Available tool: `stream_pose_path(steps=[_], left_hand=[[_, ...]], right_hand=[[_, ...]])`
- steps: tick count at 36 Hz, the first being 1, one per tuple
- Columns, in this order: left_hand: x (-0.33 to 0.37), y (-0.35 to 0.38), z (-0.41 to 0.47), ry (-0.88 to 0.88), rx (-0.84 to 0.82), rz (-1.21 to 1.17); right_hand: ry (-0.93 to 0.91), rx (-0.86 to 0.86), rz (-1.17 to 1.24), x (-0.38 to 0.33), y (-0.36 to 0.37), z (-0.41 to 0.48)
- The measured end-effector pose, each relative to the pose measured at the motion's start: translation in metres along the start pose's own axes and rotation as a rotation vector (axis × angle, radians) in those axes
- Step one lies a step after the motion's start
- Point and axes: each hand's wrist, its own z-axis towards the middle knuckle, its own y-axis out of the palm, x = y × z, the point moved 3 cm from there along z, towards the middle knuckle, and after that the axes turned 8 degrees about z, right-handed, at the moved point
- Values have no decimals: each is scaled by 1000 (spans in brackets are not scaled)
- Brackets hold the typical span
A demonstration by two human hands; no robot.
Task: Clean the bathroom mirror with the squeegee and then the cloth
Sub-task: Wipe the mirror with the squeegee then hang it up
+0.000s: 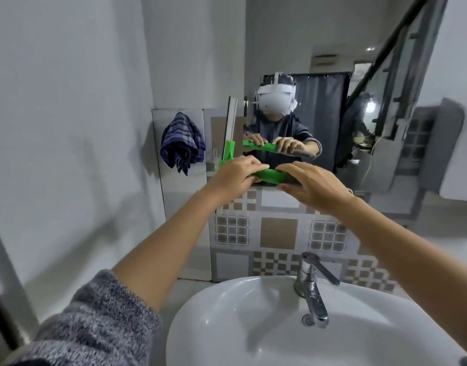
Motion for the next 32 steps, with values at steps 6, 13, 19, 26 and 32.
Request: stream_pose_path(steps=[6,13,19,26,32], left_hand=[[12,-27,56,155,54,51],[16,-73,130,184,323,93],[-2,-94,176,-98,636,48],[-14,-48,178,-215,713,61],[-38,12,173,-281,584,73]], right_hand=[[77,177,-114,10,-37,7],[93,317,-306,33,-104,53],[157,403,-326,55,-143,105],[163,444,-366,78,-166,164],[80,443,-439,84,-187,207]])
